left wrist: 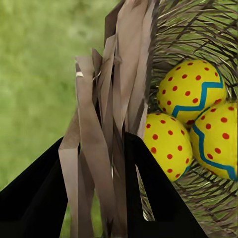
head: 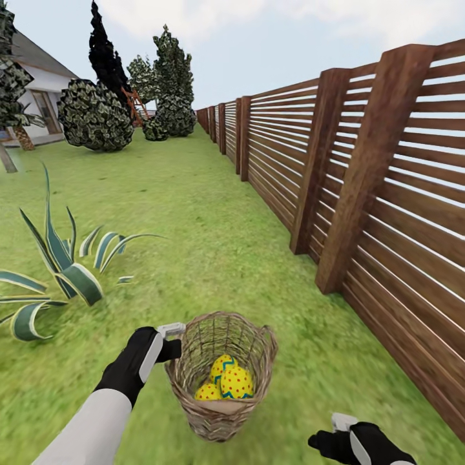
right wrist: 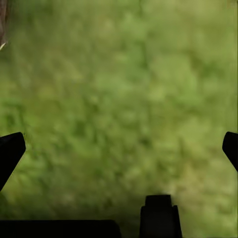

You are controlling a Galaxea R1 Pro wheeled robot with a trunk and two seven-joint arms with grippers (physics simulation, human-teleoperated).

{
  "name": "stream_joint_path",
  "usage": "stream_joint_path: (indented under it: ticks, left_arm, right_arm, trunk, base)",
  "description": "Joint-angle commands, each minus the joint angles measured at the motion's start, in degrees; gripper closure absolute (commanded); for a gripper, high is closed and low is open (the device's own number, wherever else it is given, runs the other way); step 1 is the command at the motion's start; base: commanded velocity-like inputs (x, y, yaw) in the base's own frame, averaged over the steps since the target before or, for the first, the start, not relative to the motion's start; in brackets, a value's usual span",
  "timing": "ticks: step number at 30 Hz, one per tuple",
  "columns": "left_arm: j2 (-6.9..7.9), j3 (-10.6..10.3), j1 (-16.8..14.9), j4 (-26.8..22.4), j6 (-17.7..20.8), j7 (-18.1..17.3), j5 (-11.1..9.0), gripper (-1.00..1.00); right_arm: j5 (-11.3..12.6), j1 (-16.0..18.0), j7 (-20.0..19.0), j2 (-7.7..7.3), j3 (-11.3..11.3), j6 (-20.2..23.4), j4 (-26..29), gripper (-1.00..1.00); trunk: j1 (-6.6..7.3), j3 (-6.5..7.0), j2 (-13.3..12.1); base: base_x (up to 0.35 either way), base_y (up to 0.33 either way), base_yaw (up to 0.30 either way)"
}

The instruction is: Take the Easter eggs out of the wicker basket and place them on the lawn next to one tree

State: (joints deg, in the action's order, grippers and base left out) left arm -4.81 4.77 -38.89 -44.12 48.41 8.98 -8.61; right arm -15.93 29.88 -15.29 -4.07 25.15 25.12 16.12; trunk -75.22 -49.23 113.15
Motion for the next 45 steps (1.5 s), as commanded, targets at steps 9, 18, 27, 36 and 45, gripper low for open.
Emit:
stream_joint_path:
  ticks: [9,18,27,36,45]
  left_arm:
    - [-0.11,0.3,0.0,0.4,0.2,0.5,-1.2,1.00]
    - [-0.11,0.3,0.0,0.4,0.0,0.4,-1.2,1.00]
    - [-0.11,0.3,0.0,0.4,0.0,0.4,-1.2,1.00]
    - [-0.03,1.1,0.0,0.4,-0.1,0.5,-1.2,1.00]
    - [-0.03,1.9,0.0,0.4,-0.1,0.5,-1.2,1.00]
  right_arm:
    - [-0.7,0.0,-0.4,0.03,0.4,-1.5,-1.4,-1.00]
    - [-0.6,0.0,-0.4,-0.01,0.4,-1.9,-1.8,-1.00]
    - [-0.6,0.0,-0.4,0.00,0.4,-1.9,-1.9,-1.00]
    - [-0.7,0.0,-0.4,0.03,0.4,-1.9,-2.0,-1.00]
    - [-0.7,0.0,-0.4,0.03,0.4,-1.9,-2.0,-1.00]
  trunk:
    - [1.99,1.31,-3.6]
    - [3.97,2.80,-7.2]
    - [5.95,4.42,-10.8]
    - [7.48,5.67,-13.6]
    - [7.48,5.67,-13.6]
  base:
    - [0.000,0.000,0.293]
    - [0.182,-0.100,0.121]
    - [0.270,-0.186,0.000]
    - [0.299,-0.086,0.103]
    - [0.318,0.000,0.164]
